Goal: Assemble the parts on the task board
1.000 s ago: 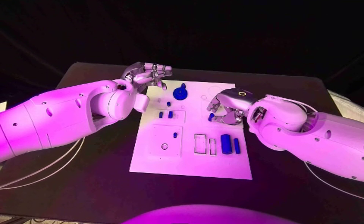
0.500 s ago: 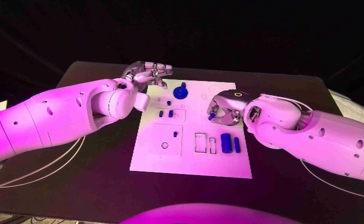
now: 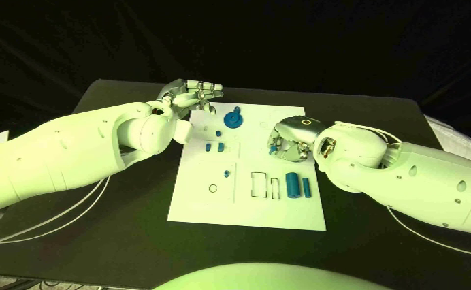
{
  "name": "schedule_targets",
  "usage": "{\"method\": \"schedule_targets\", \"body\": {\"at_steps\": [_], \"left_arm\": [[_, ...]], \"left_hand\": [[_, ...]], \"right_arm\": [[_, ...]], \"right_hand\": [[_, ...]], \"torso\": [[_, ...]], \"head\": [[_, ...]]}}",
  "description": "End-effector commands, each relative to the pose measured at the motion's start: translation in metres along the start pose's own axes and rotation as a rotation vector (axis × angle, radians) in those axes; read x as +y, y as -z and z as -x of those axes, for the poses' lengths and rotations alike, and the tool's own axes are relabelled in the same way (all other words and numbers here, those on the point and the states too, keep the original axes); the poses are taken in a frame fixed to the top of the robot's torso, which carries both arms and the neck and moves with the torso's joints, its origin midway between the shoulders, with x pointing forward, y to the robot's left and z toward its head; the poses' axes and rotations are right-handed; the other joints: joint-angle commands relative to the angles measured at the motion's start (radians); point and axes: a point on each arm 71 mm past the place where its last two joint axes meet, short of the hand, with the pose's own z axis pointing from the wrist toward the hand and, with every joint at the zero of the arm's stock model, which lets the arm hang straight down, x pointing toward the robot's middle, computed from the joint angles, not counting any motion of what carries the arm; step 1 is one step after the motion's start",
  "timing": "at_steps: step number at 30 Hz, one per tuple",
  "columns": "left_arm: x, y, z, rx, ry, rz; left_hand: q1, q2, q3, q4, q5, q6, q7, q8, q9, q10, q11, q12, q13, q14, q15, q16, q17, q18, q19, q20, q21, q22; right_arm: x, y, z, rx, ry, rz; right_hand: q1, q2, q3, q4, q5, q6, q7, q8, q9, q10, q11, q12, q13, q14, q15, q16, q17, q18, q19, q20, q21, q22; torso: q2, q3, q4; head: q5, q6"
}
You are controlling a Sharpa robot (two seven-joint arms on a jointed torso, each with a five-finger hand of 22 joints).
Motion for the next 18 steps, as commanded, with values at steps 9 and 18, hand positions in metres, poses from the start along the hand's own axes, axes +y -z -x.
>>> {"method": "schedule_targets", "body": {"at_steps": [9,18], "left_arm": [[0.0,-0.001,-0.002,0.026,-0.007,0.0],[0.0,-0.001,-0.003,0.03,-0.011,0.0]], "left_hand": [[-0.012,-0.001,-0.001,-0.005,0.007,-0.011,0.0,0.001,-0.001,-0.01,0.001,0.001,-0.001,-0.004,0.005,-0.002,-0.001,0.018,-0.005,-0.001,-0.007,-0.001],[-0.008,-0.001,0.0,-0.011,0.007,-0.013,0.0,0.003,-0.001,-0.013,0.001,0.003,-0.001,-0.004,0.005,-0.002,-0.003,0.019,-0.005,-0.001,-0.006,-0.001]], "right_arm": [[0.004,0.016,0.017,-0.173,-0.091,0.035],[0.031,0.018,0.021,-0.158,-0.154,0.105]], "right_hand": [[0.024,0.016,0.069,-0.017,-0.001,0.016,-0.003,0.014,0.015,0.021,-0.001,-0.01,-0.005,0.02,-0.013,0.011,0.006,-0.011,0.009,-0.01,0.018,0.021],[0.022,-0.001,0.088,-0.027,0.0,0.011,0.002,0.012,0.017,0.016,0.003,-0.023,-0.006,0.018,-0.01,0.013,0.006,-0.011,0.006,-0.008,0.019,0.021]], "torso": [[-0.001,-0.0013,0.0011],[0.0,-0.0007,0.0002]], "head": [[0.001,0.003],[0.012,-0.002]]}}
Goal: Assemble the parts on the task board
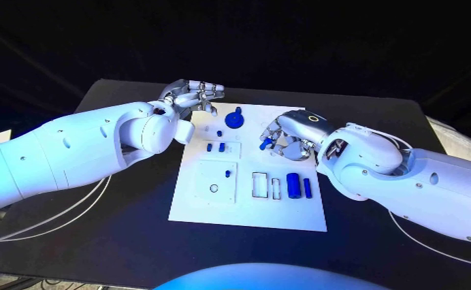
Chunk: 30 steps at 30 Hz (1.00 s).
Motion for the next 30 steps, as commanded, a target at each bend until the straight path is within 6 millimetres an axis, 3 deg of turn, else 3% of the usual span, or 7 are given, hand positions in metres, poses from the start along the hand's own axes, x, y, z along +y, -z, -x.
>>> {"method": "schedule_targets", "body": {"at_steps": [1,6,14,23,30], "left_arm": [[-0.001,-0.001,-0.003,0.025,-0.005,-0.005],[-0.001,-0.001,-0.006,0.033,-0.003,-0.007],[-0.001,-0.002,-0.01,0.047,0.0,-0.013],[-0.001,-0.003,-0.013,0.053,0.001,-0.015],[-0.001,-0.003,-0.015,0.057,0.002,-0.015]], "left_hand": [[-0.008,-0.002,0.0,-0.005,0.007,-0.006,0.0,0.003,-0.001,-0.006,0.001,0.003,-0.001,-0.004,0.005,-0.002,-0.001,0.019,-0.005,-0.001,-0.006,-0.001],[-0.005,-0.002,0.0,-0.008,0.007,-0.006,0.001,0.005,0.0,-0.007,0.001,0.005,-0.001,-0.004,0.005,-0.001,-0.002,0.019,-0.005,-0.001,-0.006,-0.001],[-0.003,-0.002,0.001,-0.012,0.007,-0.007,0.001,0.006,0.0,-0.007,0.001,0.007,-0.001,-0.005,0.004,-0.001,-0.003,0.019,-0.005,-0.001,-0.005,0.0],[-0.003,-0.001,0.001,-0.013,0.007,-0.006,0.0,0.008,0.001,-0.006,0.001,0.009,0.0,-0.005,0.004,-0.001,-0.003,0.019,-0.005,-0.001,-0.005,0.0],[-0.004,-0.001,0.001,-0.013,0.007,-0.005,0.0,0.009,0.001,-0.006,0.001,0.009,0.0,-0.005,0.004,-0.001,-0.003,0.019,-0.005,-0.001,-0.005,0.0]], "right_arm": [[0.016,-0.003,0.0,0.0,-0.066,0.043],[0.038,-0.008,-0.006,0.019,-0.116,0.098],[0.07,-0.023,-0.029,0.063,-0.12,0.189],[0.085,-0.032,-0.057,0.129,-0.153,0.175],[0.087,-0.036,-0.068,0.16,-0.156,0.162]], "right_hand": [[0.01,0.002,0.01,-0.002,0.003,0.007,0.001,0.011,0.017,-0.006,0.007,-0.006,-0.001,0.018,-0.004,0.003,0.0,-0.011,-0.001,0.0,0.005,0.001],[0.008,-0.002,0.015,-0.004,0.003,0.003,0.003,0.009,0.017,-0.01,0.009,-0.011,-0.002,0.018,-0.002,0.004,0.0,-0.011,-0.001,0.001,0.006,0.002],[0.007,-0.006,0.022,-0.009,0.006,0.0,0.006,0.007,0.017,-0.013,0.011,-0.016,-0.001,0.017,0.0,0.006,0.0,-0.01,-0.003,0.002,0.006,0.0],[0.001,-0.008,0.024,-0.01,0.008,0.001,0.006,0.008,0.018,-0.011,0.012,-0.017,0.0,0.018,0.001,0.011,0.006,-0.01,-0.003,0.004,0.008,0.002],[0.0,-0.008,0.026,-0.01,0.008,0.002,0.006,0.009,0.018,-0.01,0.012,-0.017,0.0,0.018,0.001,0.011,0.005,-0.01,-0.004,0.004,0.006,0.0]], "torso": [[0.0,-0.0011,-0.0005],[0.0,-0.0019,0.0022],[0.0,-0.0023,0.0018],[0.002,-0.0021,-0.0008],[0.001,-0.0015,0.0004]], "head": [[0.007,-0.004],[0.018,-0.004],[0.044,-0.015],[0.06,-0.013],[0.063,-0.016]]}}
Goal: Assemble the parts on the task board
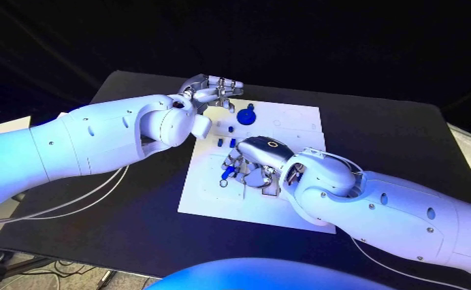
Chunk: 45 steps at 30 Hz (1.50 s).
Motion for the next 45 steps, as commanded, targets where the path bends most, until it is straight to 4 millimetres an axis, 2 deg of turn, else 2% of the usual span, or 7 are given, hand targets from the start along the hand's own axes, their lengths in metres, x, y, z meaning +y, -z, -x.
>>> {"method": "schedule_targets", "body": {"at_steps": [1,9,22,30,35,40,45], "left_arm": [[-0.001,-0.001,-0.004,0.025,0.001,-0.012],[-0.001,-0.001,-0.004,0.026,0.001,-0.01],[-0.001,-0.001,-0.003,0.026,0.001,-0.007],[-0.001,0.0,-0.002,0.023,0.001,-0.006],[-0.001,0.0,-0.002,0.022,0.0,-0.006],[-0.001,0.0,-0.002,0.022,0.0,-0.005],[-0.001,0.0,-0.001,0.018,-0.001,-0.01]], "left_hand": [[-0.004,-0.001,-0.002,-0.005,0.003,-0.005,0.001,0.005,0.001,-0.006,0.001,0.004,0.0,-0.005,0.004,-0.001,-0.001,0.019,-0.005,-0.001,-0.005,0.0],[-0.005,-0.001,-0.002,-0.005,0.003,-0.006,0.001,0.005,0.001,-0.007,0.001,0.005,0.0,-0.005,0.005,-0.001,-0.001,0.019,-0.005,-0.001,-0.005,0.001],[-0.005,-0.001,-0.002,-0.005,0.003,-0.006,0.001,0.005,0.001,-0.007,0.001,0.005,0.0,-0.005,0.005,-0.001,-0.001,0.019,-0.005,-0.001,-0.005,0.001],[-0.005,-0.001,-0.002,-0.005,0.003,-0.006,0.001,0.005,0.001,-0.007,0.001,0.005,0.0,-0.005,0.005,-0.001,-0.001,0.019,-0.005,-0.001,-0.005,0.001],[-0.008,-0.001,-0.003,-0.005,0.002,-0.007,0.001,0.006,0.001,-0.008,0.002,0.006,0.0,-0.005,0.005,0.0,-0.002,0.019,-0.005,-0.001,-0.005,0.001],[-0.008,-0.001,-0.003,-0.005,0.002,-0.007,0.001,0.006,0.001,-0.008,0.002,0.006,0.0,-0.005,0.005,0.0,-0.002,0.019,-0.005,-0.001,-0.005,0.001],[-0.008,0.0,-0.004,-0.005,0.002,-0.007,0.001,0.007,0.001,-0.009,0.002,0.007,0.0,-0.005,0.005,0.0,-0.002,0.019,-0.005,-0.001,-0.005,0.001]], "right_arm": [[-0.002,-0.002,-0.005,0.037,0.011,-0.017],[-0.001,-0.004,-0.012,0.069,0.017,-0.017],[0.001,-0.006,-0.017,0.089,0.028,-0.012],[-0.003,-0.008,-0.02,0.105,0.061,-0.02],[-0.001,-0.01,-0.024,0.121,0.1,-0.014],[0.002,-0.011,-0.025,0.122,0.119,-0.009],[0.004,-0.013,-0.026,0.116,0.127,-0.006]], "right_hand": [[-0.007,0.001,0.007,0.001,0.004,0.003,0.006,0.009,0.018,-0.002,-0.001,-0.003,0.0,0.018,0.0,0.005,0.0,-0.01,-0.004,0.004,0.002,-0.002],[-0.008,0.001,0.009,0.0,0.005,0.003,0.006,0.009,0.018,-0.001,-0.001,-0.004,0.0,0.018,0.0,0.006,0.0,-0.01,-0.004,0.004,0.002,-0.002],[-0.009,0.001,0.009,0.0,0.005,0.004,0.006,0.009,0.019,-0.001,-0.001,-0.004,0.0,0.018,0.001,0.006,0.0,-0.01,-0.004,0.004,0.002,-0.002],[-0.012,0.0,0.01,0.0,0.005,0.004,0.006,0.009,0.019,-0.001,-0.001,-0.005,0.0,0.018,0.001,0.005,-0.001,-0.009,-0.005,0.004,0.002,-0.004],[-0.021,-0.006,0.008,-0.001,0.006,0.004,0.006,0.009,0.02,-0.001,0.0,-0.007,0.0,0.017,0.001,0.006,-0.003,-0.009,-0.007,0.005,0.002,-0.005],[-0.032,-0.014,0.008,-0.003,0.006,-0.008,0.011,0.003,0.019,-0.013,0.004,-0.017,-0.001,0.015,0.004,0.004,-0.007,-0.008,-0.011,0.007,-0.001,-0.011],[-0.067,-0.046,-0.007,0.002,0.02,-0.079,0.037,-0.034,0.002,-0.058,0.024,-0.041,-0.003,0.012,0.02,0.012,-0.003,-0.004,-0.027,0.018,-0.015,-0.035]], "torso": [[0.0,0.0009,0.0005],[0.001,0.0025,-0.0013],[0.0,0.0024,-0.0003],[0.001,0.0009,-0.0008],[-0.001,0.0018,-0.0003],[0.0,0.0009,-0.0002],[0.0,0.0012,-0.0004]], "head": [[0.002,-0.002],[0.0,0.0],[0.0,0.002],[-0.005,0.007],[-0.007,0.01],[-0.007,0.011],[-0.008,0.012]]}}
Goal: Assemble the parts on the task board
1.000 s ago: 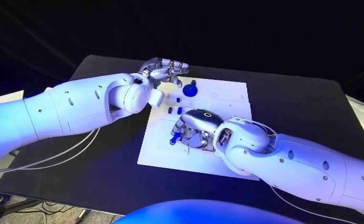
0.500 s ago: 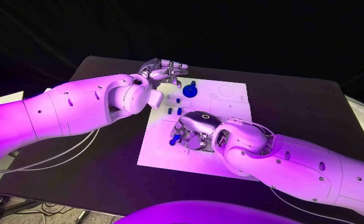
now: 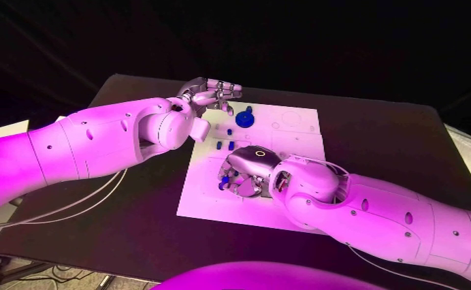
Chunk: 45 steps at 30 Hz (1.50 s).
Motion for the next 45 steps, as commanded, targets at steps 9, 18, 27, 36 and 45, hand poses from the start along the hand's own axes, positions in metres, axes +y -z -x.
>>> {"method": "schedule_targets", "body": {"at_steps": [9,18,27,36,45], "left_arm": [[-0.001,0.0,-0.002,0.014,0.0,-0.011],[-0.001,0.0,-0.001,0.012,-0.001,-0.01],[-0.001,0.001,0.002,0.008,-0.002,-0.008],[-0.001,0.004,0.006,-0.003,-0.005,-0.006],[0.0,0.003,0.004,0.002,-0.004,-0.005]], "left_hand": [[-0.008,0.0,-0.004,-0.005,0.002,-0.007,0.001,0.007,0.001,-0.009,0.002,0.007,0.0,-0.005,0.005,0.0,-0.001,0.019,-0.005,-0.001,-0.005,0.001],[-0.008,0.0,-0.004,-0.005,0.002,-0.007,0.001,0.007,0.001,-0.009,0.002,0.007,0.0,-0.005,0.005,0.0,-0.001,0.019,-0.005,-0.001,-0.005,0.001],[-0.008,0.0,-0.004,-0.005,0.002,-0.007,0.001,0.007,0.001,-0.009,0.002,0.007,0.0,-0.005,0.005,0.0,-0.001,0.019,-0.005,-0.001,-0.005,0.001],[-0.008,0.0,-0.004,-0.005,0.002,-0.007,0.001,0.007,0.001,-0.009,0.002,0.007,0.0,-0.005,0.005,0.0,-0.001,0.019,-0.005,-0.001,-0.005,0.001],[-0.01,0.0,-0.004,-0.005,0.002,-0.008,0.001,0.008,0.001,-0.01,0.002,0.009,0.0,-0.004,0.005,0.001,-0.002,0.019,-0.005,0.0,-0.004,0.001]], "right_arm": [[0.0,0.001,-0.003,-0.019,0.027,-0.01],[-0.002,0.017,0.009,-0.176,-0.042,0.018],[-0.035,0.064,0.041,-0.221,-0.231,-0.122],[-0.091,0.137,0.051,-0.16,-0.355,-0.419],[-0.109,0.17,0.043,-0.089,-0.315,-0.592]], "right_hand": [[-0.047,-0.077,-0.099,0.006,0.041,-0.154,0.013,-0.024,-0.037,-0.121,0.024,-0.019,0.002,-0.028,0.025,-0.036,-0.056,0.013,-0.063,0.016,-0.063,-0.098],[-0.035,-0.071,-0.159,-0.002,0.065,-0.151,0.019,-0.015,-0.032,-0.163,0.031,0.008,0.005,-0.044,0.031,-0.048,-0.082,0.019,-0.083,0.021,-0.088,-0.137],[-0.031,-0.055,-0.188,0.0,0.107,-0.098,0.0,0.001,-0.027,0.095,-0.015,0.189,0.074,0.011,-0.001,0.068,0.05,-0.004,-0.007,0.003,0.008,0.015],[-0.099,-0.048,-0.363,0.105,0.206,-0.042,-0.047,0.099,-0.008,0.147,-0.048,0.923,0.804,0.063,-0.054,0.307,0.352,-0.032,0.056,-0.042,0.125,0.191],[-0.108,-0.031,-0.45,0.165,0.254,-0.062,-0.049,0.151,0.0,0.193,-0.058,1.145,1.09,0.072,-0.037,0.378,0.46,-0.04,0.064,-0.038,0.151,0.231]], "torso": [[0.0,0.0012,-0.0008],[0.0,0.0032,-0.0038],[-0.004,0.0013,-0.0096],[-0.007,-0.0011,-0.0327],[-0.009,-0.0009,-0.0386]], "head": [[0.0,0.002],[0.0,0.002],[-0.027,0.012],[-0.07,0.028],[-0.087,0.027]]}}
